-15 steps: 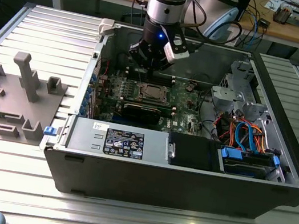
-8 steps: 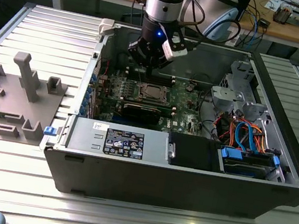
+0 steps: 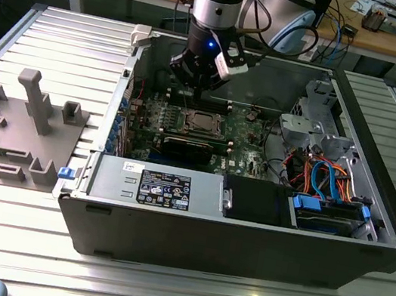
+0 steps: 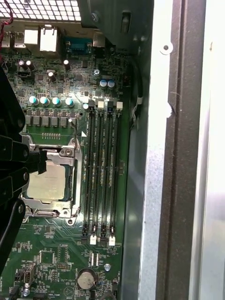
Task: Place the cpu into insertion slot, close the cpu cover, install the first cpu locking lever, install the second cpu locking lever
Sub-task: 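Install the first cpu locking lever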
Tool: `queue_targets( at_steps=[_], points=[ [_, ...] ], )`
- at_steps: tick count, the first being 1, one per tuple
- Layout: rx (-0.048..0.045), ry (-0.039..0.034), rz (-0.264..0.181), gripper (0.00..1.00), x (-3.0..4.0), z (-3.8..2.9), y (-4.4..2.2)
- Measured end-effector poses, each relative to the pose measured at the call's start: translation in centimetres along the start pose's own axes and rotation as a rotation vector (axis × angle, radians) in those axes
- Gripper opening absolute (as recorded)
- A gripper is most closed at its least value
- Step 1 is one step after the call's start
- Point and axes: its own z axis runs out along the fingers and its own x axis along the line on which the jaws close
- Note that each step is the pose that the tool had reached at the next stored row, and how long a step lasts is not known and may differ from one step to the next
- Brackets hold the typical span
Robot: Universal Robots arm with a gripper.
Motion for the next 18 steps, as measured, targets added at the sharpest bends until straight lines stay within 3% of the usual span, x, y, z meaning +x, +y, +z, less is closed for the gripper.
queue_targets(
  at_steps=[18],
  points=[
    [0.0000, 0.0000, 0.000, 0.11, 0.16, 0.06, 0.45]
  ],
)
